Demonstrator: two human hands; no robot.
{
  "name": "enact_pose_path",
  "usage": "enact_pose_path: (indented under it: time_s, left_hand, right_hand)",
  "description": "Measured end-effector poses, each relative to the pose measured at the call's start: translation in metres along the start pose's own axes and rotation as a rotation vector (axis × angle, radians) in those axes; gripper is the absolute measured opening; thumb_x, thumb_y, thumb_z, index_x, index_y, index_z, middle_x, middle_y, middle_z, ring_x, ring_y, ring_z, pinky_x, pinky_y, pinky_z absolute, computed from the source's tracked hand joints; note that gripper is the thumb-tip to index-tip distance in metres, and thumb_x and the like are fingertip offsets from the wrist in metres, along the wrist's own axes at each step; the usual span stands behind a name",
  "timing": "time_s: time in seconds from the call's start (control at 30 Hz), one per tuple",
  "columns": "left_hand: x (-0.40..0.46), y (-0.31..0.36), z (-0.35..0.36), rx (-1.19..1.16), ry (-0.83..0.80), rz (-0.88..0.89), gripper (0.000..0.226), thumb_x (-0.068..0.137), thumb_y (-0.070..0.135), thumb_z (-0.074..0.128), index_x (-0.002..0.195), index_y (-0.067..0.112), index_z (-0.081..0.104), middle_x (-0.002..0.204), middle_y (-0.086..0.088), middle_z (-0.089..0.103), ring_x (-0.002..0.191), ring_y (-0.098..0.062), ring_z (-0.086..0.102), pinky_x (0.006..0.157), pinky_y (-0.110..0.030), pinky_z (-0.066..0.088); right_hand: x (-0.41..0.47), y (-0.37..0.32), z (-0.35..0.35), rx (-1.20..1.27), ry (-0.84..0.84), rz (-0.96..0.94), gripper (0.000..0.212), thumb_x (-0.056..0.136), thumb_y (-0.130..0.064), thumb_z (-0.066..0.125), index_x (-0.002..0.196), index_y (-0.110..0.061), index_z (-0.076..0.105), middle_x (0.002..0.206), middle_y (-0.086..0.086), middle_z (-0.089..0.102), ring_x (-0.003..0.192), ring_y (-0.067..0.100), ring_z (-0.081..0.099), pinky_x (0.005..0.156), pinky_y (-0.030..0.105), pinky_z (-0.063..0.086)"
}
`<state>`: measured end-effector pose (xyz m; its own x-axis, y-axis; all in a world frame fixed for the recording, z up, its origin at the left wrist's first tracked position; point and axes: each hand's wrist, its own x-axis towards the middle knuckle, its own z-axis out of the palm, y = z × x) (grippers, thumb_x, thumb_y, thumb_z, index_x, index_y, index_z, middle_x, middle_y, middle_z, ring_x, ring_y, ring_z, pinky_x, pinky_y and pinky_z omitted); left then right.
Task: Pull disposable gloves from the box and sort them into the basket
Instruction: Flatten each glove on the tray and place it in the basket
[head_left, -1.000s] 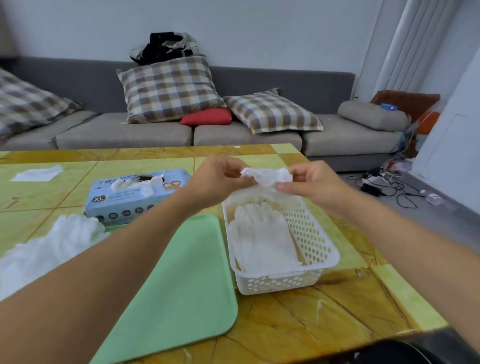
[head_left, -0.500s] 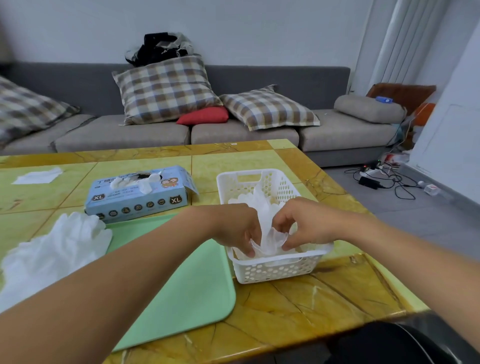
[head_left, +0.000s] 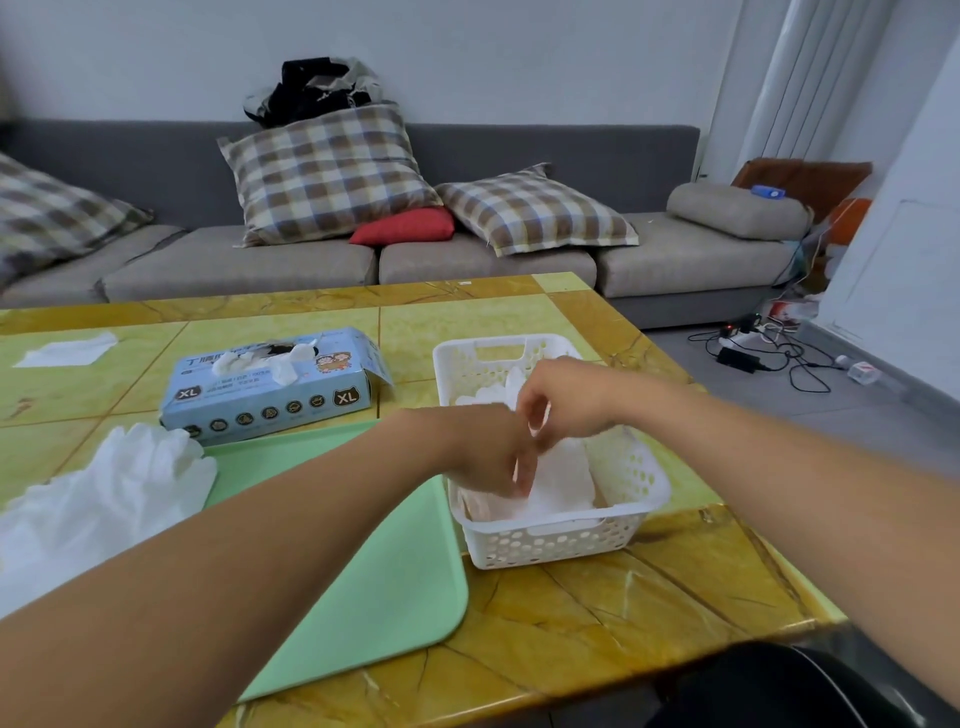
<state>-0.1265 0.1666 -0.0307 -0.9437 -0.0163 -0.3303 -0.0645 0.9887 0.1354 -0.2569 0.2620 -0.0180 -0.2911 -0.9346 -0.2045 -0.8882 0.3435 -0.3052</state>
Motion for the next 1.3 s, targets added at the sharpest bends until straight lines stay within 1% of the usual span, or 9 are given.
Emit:
enact_pose_path:
  time_s: [0.1,0.23,0.4,0.53,0.77,0.87,1.03,1.13,1.3]
  left_hand:
    - [0.009,-0.001,0.000,0.109,0.205,-0.136,0.034,0.078,0.046,0.081,0.100,0.025,0.066,0.098,0.006,0.064,0.092,-0.019,0.064,0.077,-0.033,0.053]
    - [0.013,0.006,0.005,0.320,-0.021,-0.323,0.070,0.069,0.071,0.076,0.118,0.023,0.061,0.096,0.007,0.060,0.087,-0.019,0.057,0.076,-0.030,0.046]
    - [0.014,0.010,0.000,0.333,-0.159,-0.353,0.092,0.073,0.076,0.069,0.146,0.027,0.043,0.101,0.004,0.051,0.095,-0.023,0.054,0.089,-0.033,0.049]
    - [0.015,0.016,-0.004,0.259,-0.260,-0.385,0.068,0.087,0.064,0.061,0.142,0.027,0.046,0.108,0.001,0.047,0.107,-0.026,0.052,0.098,-0.038,0.047]
    - [0.004,0.003,-0.002,0.174,-0.076,-0.287,0.060,0.090,0.049,0.064,0.141,0.018,0.052,0.121,-0.002,0.058,0.105,-0.024,0.057,0.085,-0.034,0.048]
    - [-0.034,-0.020,-0.015,0.021,0.249,-0.208,0.058,0.091,0.039,0.063,0.145,0.021,0.050,0.138,-0.003,0.057,0.123,-0.024,0.056,0.095,-0.033,0.044]
    - [-0.133,-0.090,-0.010,-0.164,0.526,-0.342,0.027,0.088,0.021,0.067,0.115,0.024,0.070,0.110,0.005,0.068,0.107,-0.020,0.062,0.088,-0.033,0.050]
    - [-0.192,-0.134,0.024,-0.201,0.490,-0.512,0.026,0.085,0.018,0.070,0.111,0.019,0.071,0.106,0.001,0.069,0.102,-0.023,0.063,0.086,-0.031,0.049]
    - [-0.270,-0.183,0.087,-0.375,0.720,-0.743,0.033,0.082,0.022,0.078,0.114,0.018,0.071,0.116,-0.004,0.067,0.095,-0.021,0.061,0.085,-0.031,0.047]
  right_hand:
    - [0.018,-0.004,0.023,-0.039,-0.109,0.082,0.054,0.054,-0.033,0.099,0.099,-0.035,0.067,0.106,-0.014,0.067,0.097,0.010,0.063,0.081,0.028,0.052]
    - [0.026,-0.006,0.034,-0.099,-0.211,0.090,0.124,0.052,-0.035,0.100,0.152,-0.036,0.027,0.150,-0.011,0.044,0.136,0.023,0.046,0.108,0.044,0.045]
    - [0.023,-0.002,0.034,-0.262,-0.389,0.160,0.138,0.060,-0.051,0.093,0.157,-0.039,-0.004,0.165,-0.009,0.010,0.152,0.022,0.017,0.118,0.049,0.030]
    - [0.029,0.002,0.037,-0.351,-0.377,0.165,0.149,0.054,-0.061,0.091,0.159,-0.033,-0.010,0.167,-0.010,0.000,0.154,0.020,0.007,0.120,0.048,0.023]
    - [0.011,-0.015,0.015,-0.164,-0.275,0.130,0.123,0.059,-0.045,0.095,0.155,-0.037,0.019,0.156,-0.013,0.033,0.144,0.020,0.035,0.115,0.044,0.036]
    - [0.005,-0.043,-0.007,-0.165,-0.020,0.022,0.077,0.068,-0.045,0.090,0.133,-0.030,0.051,0.139,-0.008,0.054,0.129,0.021,0.051,0.103,0.037,0.043]
    - [0.013,-0.134,-0.002,0.059,0.439,-0.281,0.034,0.084,-0.029,0.080,0.115,-0.017,0.072,0.106,-0.005,0.071,0.087,0.011,0.065,0.080,0.030,0.052]
    - [0.029,-0.201,0.034,0.000,0.296,-0.415,0.023,0.087,-0.026,0.076,0.109,-0.019,0.075,0.094,-0.007,0.071,0.080,0.009,0.061,0.078,0.027,0.050]
    - [0.048,-0.269,0.107,-0.122,-0.008,-0.564,0.059,0.095,-0.040,0.066,0.149,-0.030,0.044,0.155,-0.006,0.043,0.137,0.018,0.043,0.112,0.036,0.037]
